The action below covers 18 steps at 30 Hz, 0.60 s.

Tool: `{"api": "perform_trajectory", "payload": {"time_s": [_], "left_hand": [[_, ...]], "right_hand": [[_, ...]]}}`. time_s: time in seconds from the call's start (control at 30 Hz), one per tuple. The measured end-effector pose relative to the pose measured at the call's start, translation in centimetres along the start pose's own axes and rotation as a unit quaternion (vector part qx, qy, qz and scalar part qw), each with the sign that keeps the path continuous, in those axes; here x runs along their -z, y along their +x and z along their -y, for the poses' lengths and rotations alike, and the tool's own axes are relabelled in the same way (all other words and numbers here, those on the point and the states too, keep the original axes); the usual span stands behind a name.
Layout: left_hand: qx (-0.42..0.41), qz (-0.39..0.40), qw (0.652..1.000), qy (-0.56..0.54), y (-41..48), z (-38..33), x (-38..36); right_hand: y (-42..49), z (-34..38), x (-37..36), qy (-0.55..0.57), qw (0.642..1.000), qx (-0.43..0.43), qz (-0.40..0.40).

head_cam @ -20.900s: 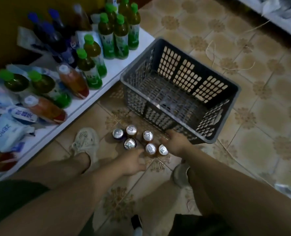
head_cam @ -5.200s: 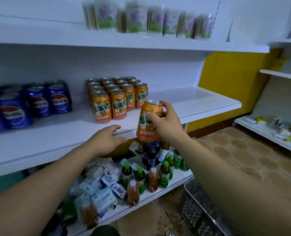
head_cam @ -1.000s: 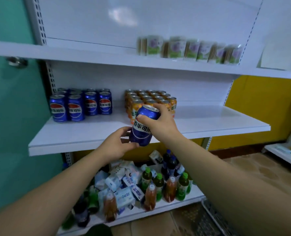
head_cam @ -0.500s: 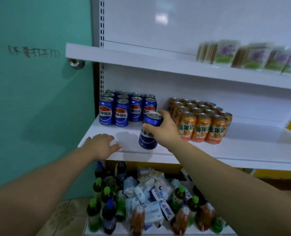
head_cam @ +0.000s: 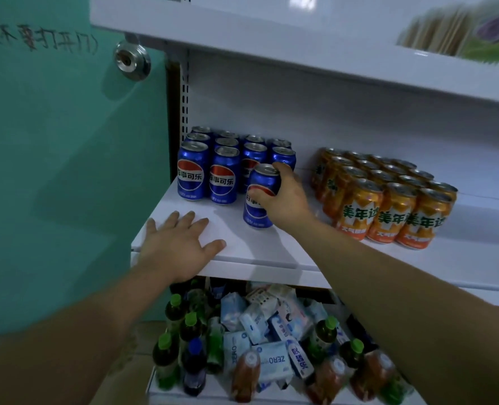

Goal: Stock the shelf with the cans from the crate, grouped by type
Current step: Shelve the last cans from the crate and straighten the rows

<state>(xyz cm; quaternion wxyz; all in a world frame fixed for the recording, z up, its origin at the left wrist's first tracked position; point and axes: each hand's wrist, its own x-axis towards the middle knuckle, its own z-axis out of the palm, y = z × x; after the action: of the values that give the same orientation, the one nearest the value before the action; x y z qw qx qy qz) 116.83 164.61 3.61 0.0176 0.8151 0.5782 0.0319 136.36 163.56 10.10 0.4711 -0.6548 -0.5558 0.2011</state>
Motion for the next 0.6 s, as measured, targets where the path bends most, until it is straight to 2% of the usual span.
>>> {"api": "perform_trajectory", "payload": {"time_s": [0.37,0.6], "left_hand": [[0.006,-0.026,1.0,-0.007,0.1,0.1,-0.5],[0.006,-0.028,1.0,-0.003,0.0,0.0,-0.4]], "right_hand": [[4.3,-1.1,-2.1,-0.008,1.0,0.026,0.007],[5.7,-1.5,-2.5,-0.026,1.0,0.013,0.0]]}}
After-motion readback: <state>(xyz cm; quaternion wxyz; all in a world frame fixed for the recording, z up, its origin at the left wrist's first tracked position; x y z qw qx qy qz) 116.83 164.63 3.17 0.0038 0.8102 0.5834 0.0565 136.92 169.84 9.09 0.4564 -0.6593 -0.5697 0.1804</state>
